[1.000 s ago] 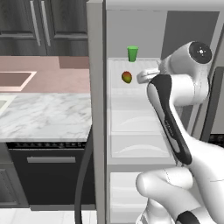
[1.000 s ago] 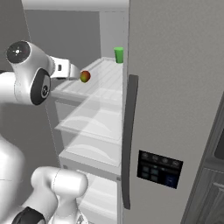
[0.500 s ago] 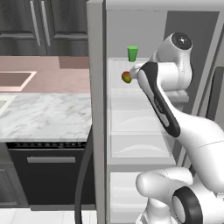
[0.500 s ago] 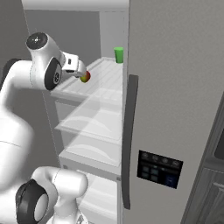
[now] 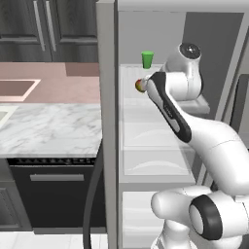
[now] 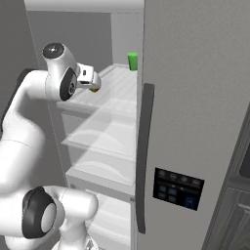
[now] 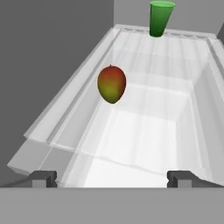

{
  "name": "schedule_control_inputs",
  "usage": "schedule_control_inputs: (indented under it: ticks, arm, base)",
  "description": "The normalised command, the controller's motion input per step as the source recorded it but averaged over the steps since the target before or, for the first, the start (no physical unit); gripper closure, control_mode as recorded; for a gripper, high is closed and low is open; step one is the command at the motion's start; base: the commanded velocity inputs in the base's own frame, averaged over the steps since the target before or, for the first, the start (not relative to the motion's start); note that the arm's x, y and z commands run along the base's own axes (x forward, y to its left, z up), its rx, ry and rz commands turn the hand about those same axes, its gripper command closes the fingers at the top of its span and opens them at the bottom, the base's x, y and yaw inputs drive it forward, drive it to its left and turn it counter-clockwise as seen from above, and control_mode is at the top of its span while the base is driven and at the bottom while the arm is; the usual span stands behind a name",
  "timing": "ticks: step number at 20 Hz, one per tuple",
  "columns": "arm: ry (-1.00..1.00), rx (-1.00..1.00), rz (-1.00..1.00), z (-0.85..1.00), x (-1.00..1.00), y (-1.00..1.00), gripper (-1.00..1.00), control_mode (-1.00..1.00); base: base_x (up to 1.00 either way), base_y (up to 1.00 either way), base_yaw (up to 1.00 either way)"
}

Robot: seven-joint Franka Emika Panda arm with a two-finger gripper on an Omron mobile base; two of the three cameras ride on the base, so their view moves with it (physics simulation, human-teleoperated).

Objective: Pick the pear and mango from the fridge and place them on the plate next to the blender to make a fruit smoothie.

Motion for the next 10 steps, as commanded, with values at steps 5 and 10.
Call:
schedule_control_inputs:
  ticks: [5, 10]
  arm:
    - [0.07, 0.00, 0.00, -0.14, 0.52, 0.11, -1.00, -1.00]
    - [0.10, 0.00, -0.01, -0.08, 0.60, 0.17, -1.00, -1.00]
  base:
    - [0.00, 0.00, 0.00]
    - [0.00, 0.00, 0.00]
